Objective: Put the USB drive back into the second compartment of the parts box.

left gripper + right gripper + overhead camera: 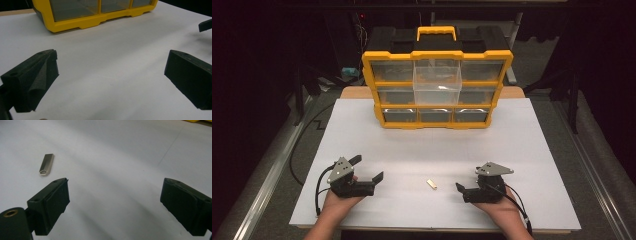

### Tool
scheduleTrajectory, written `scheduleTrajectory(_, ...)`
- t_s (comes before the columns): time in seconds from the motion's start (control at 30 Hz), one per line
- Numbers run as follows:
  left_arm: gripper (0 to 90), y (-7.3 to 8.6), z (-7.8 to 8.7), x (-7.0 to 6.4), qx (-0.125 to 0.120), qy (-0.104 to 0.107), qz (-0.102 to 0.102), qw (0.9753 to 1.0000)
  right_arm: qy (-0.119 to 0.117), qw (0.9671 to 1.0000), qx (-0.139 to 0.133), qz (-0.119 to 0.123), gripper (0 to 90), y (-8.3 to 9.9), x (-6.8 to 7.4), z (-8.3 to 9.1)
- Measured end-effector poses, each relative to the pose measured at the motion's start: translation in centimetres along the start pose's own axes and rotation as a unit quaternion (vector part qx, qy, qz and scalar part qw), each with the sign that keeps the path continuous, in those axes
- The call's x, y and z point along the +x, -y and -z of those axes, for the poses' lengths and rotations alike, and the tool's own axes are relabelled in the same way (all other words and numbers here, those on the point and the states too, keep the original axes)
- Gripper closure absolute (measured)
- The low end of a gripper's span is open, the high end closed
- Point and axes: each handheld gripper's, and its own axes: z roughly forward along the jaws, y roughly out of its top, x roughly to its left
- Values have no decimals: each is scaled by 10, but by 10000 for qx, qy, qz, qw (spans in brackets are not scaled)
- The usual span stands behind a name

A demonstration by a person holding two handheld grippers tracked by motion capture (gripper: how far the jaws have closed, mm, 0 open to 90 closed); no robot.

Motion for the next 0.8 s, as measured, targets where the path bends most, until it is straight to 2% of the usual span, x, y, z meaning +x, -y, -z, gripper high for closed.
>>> scheduleTrajectory(0.37,1,0,3,3,-24,-24,34,10000,-125,9998,-110,110,151,-7,15,-4)
scheduleTrajectory(0.57,1,0,3,2,-39,-41,34,10000,-274,9994,-121,177,166,-9,23,-9)
scheduleTrajectory(0.8,0,1,3,2,-17,-35,8,10000,-434,9987,-133,215,232,-13,31,-15)
